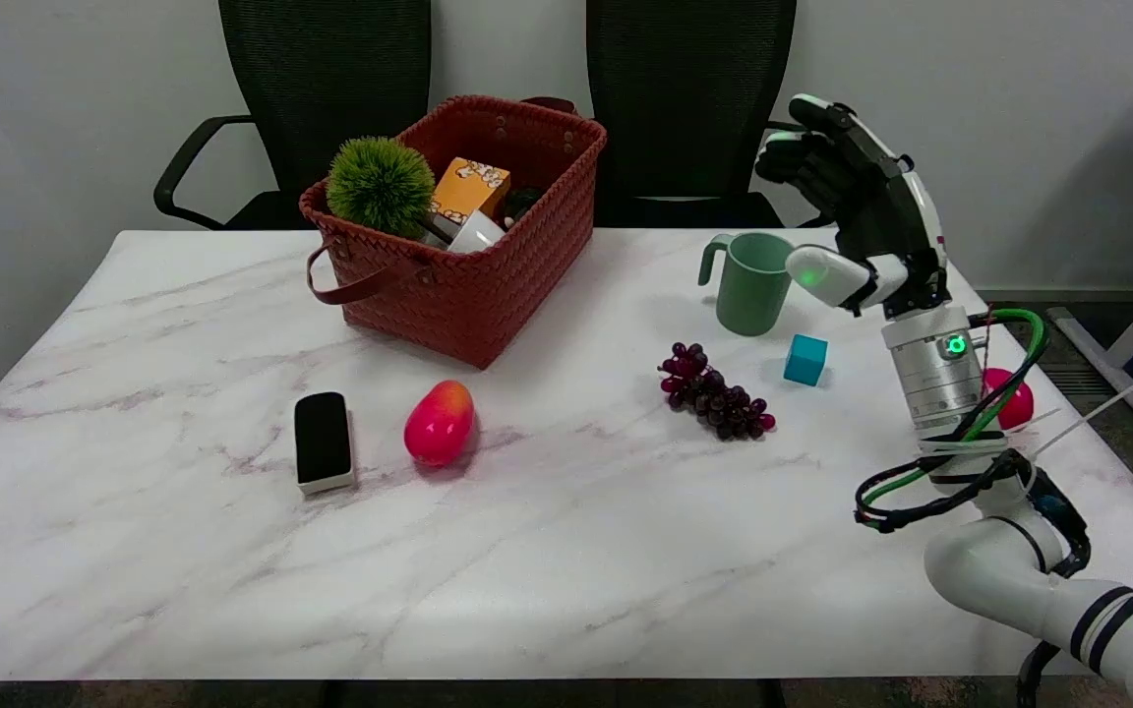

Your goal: Pick up the green mug.

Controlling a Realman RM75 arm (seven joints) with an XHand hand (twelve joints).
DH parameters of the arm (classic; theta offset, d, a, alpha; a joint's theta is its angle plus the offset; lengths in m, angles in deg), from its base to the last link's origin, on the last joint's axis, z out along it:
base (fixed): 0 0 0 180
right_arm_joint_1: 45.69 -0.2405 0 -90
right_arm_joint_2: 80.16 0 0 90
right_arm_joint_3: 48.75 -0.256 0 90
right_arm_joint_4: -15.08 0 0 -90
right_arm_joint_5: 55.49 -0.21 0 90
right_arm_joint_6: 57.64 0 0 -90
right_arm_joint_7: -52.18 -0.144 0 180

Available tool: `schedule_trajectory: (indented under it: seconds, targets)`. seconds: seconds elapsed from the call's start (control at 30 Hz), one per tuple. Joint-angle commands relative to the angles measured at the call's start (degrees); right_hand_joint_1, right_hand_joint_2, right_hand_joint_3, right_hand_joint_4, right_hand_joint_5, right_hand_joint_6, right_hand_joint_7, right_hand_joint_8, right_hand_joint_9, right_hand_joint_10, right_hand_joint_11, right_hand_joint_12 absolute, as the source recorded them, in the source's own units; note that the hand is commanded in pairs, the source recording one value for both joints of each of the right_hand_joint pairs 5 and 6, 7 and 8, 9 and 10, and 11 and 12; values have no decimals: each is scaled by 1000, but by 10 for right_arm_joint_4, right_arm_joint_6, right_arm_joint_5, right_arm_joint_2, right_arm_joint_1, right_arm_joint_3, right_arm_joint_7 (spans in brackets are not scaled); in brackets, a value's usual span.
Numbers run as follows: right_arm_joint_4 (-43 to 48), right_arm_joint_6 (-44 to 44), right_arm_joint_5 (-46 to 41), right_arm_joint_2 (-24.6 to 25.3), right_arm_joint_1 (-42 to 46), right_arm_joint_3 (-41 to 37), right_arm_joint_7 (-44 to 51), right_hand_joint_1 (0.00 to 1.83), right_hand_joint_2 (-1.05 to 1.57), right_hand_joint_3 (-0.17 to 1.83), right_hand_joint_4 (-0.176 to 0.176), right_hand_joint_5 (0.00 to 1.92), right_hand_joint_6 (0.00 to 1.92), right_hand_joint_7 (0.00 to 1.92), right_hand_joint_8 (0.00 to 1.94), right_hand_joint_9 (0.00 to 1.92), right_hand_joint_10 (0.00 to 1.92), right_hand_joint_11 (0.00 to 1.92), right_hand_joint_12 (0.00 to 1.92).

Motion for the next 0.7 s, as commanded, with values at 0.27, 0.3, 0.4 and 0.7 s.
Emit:
schedule_trajectory:
  seconds: [0.27,0.3,0.4,0.7]
  targets:
    - [-309,-29,0,61,-189,35,0,1074,-469,702,0,0,0,256,256,273,273,144,144]
    - [-329,-28,0,68,-198,33,0,1075,-477,698,0,0,0,249,249,268,268,140,140]
    - [-360,-30,-1,77,-220,31,0,1078,-502,688,0,0,0,235,235,265,265,131,131]
    - [-398,-81,-1,80,-271,29,53,1071,-434,619,0,0,0,249,249,276,276,127,127]
